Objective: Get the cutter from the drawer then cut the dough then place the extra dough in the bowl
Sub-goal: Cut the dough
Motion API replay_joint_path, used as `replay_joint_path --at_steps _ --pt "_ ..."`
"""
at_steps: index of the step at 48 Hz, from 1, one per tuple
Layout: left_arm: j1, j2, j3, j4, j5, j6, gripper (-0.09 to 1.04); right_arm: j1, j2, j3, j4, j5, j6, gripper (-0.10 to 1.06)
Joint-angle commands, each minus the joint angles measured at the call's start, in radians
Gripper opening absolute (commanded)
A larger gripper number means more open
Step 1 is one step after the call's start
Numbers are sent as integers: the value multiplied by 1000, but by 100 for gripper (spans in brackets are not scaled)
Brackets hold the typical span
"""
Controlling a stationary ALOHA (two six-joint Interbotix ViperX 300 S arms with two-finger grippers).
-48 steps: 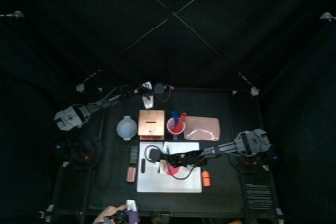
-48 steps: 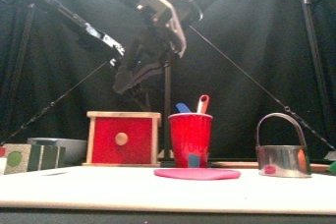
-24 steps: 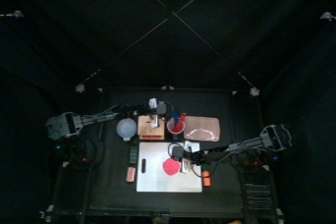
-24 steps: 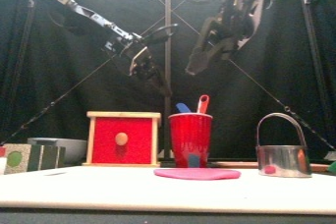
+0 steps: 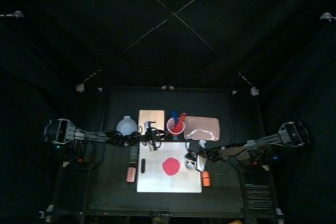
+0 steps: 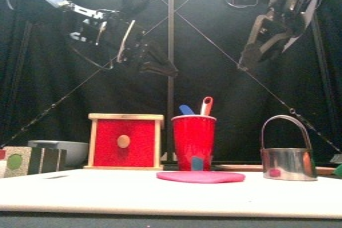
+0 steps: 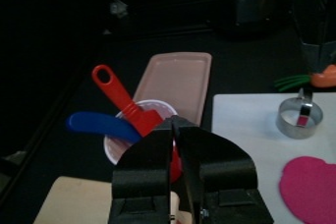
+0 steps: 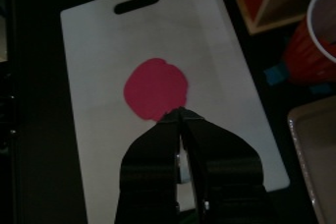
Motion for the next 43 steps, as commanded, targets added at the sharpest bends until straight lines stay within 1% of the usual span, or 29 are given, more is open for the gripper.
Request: replay_joint_path --at_steps 1,4,9,15,17,21,22,27,31,34,37,43 --pt "-66 12 28 -55 -124 -48 47 9 -28 -5 6 32 0 31" --pt "-91 28 38 -63 -143 -95 47 14 -28 -8 6 49 -2 33" --pt "-110 55 48 -38 -143 -181 47 18 -28 -8 8 72 -3 37" --pt "-118 92 52 37 -143 -293 47 37 -28 -5 17 84 -3 44" --pt "-120 101 54 69 -143 -328 47 43 -28 -3 25 89 -3 48" --pt "-120 120 60 150 -149 -411 47 55 -25 3 46 101 0 60" --pt "-120 126 63 183 -153 -448 47 57 -21 3 52 106 0 63" --pt "-121 147 72 281 -193 -566 47 69 -9 -2 95 135 0 76" --pt "-120 160 81 360 -233 -658 47 81 11 -17 132 172 0 85" --pt "-120 163 84 408 -238 -698 47 89 26 -29 149 198 0 88" --pt "-121 163 87 451 -238 -721 47 97 46 -41 163 221 0 89" --pt "-135 169 95 520 -238 -730 47 101 97 -67 173 255 0 89"
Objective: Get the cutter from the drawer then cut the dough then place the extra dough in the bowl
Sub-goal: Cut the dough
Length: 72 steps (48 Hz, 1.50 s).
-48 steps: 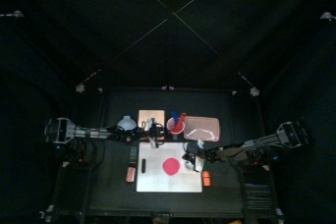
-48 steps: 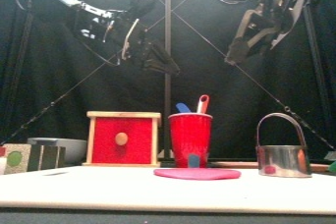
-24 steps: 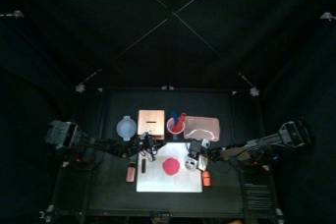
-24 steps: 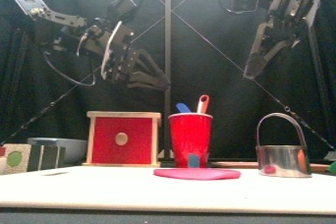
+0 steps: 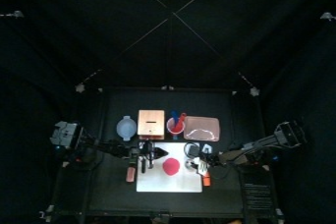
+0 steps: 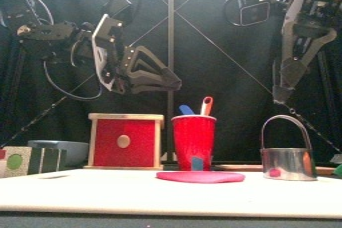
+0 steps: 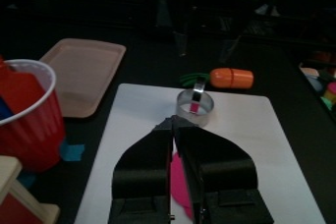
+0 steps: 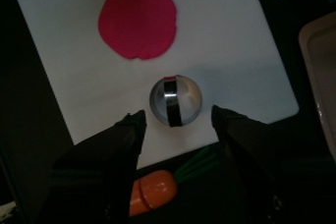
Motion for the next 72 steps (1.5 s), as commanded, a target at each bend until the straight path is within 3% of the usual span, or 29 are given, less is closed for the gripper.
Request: replay_joint_path --at_steps 1,16,34,50,72 --pt "-11 -3 -3 55 -9 -2 47 5 29 -46 9 20 2 89" --pt "-18 38 3 63 -9 -15 47 -2 155 -104 17 35 -8 88" --pt "-23 34 37 29 -11 -14 47 -6 186 -110 18 44 -8 87" --pt "-23 26 66 -8 -9 -14 47 -17 207 -118 15 28 -11 66" --pt "-29 -9 110 -66 -9 -12 47 -25 213 -153 18 37 -11 53"
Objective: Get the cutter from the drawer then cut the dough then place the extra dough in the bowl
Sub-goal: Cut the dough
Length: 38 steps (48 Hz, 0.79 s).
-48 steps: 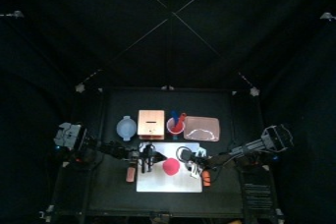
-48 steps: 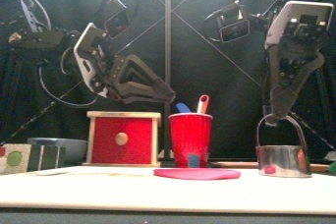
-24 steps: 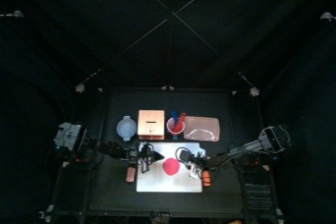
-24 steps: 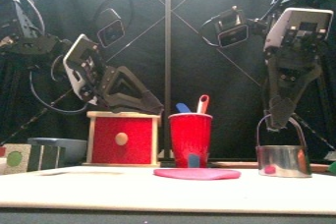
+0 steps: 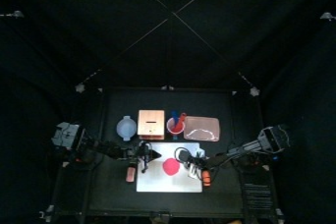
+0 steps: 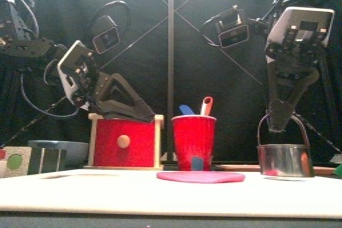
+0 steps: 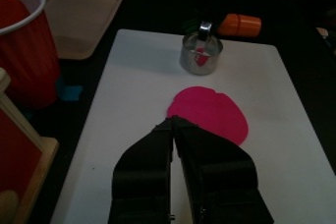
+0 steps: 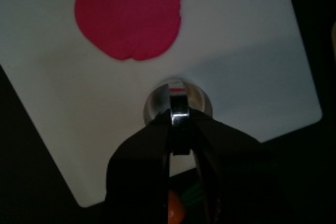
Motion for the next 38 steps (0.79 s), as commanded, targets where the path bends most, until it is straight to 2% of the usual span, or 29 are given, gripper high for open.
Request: replay_joint_path --at_steps 1,10,15,22,30,38 --pt "-3 -32 0 -11 -9 2 47 -2 -17 -41 -2 2 -2 52" --pt "-3 -40 9 -17 -8 5 47 0 -8 -104 -6 -3 -3 52" --pt "-3 -40 11 -17 -8 9 47 0 15 -153 -5 -3 -37 52" --pt "2 -40 17 -15 -8 12 47 -5 74 -224 -6 -3 -127 52" --pt "5 -41 29 -17 -8 12 47 -26 129 -288 12 8 -264 52" --pt "3 -46 49 -17 -8 5 47 -60 158 -321 63 8 -342 52"
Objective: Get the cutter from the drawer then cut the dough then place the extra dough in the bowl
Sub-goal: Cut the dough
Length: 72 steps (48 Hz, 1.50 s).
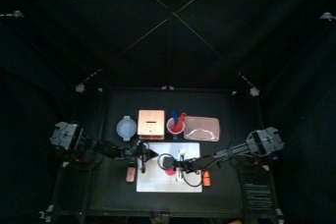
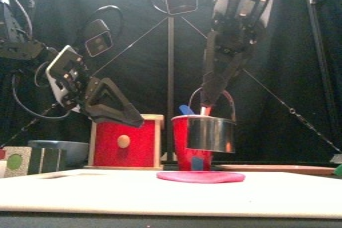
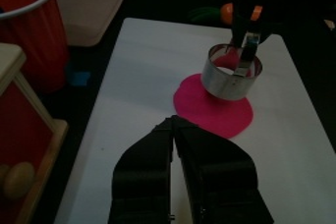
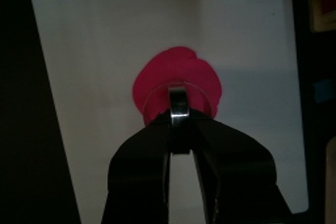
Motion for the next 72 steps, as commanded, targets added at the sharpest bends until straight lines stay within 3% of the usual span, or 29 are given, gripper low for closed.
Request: replay_joint_path --at_steps 1,16,23,72 --pt "2 -28 5 -2 -8 -5 47 -32 -8 -40 38 -3 -38 52" --pt "2 -58 58 -51 -8 -3 47 -63 25 -43 107 -21 -112 52" --pt "-2 -81 86 -78 -8 -3 47 -67 34 -41 130 -40 -114 52" --pt "-3 -81 91 -86 -8 -3 47 -80 49 -69 133 -32 -114 52"
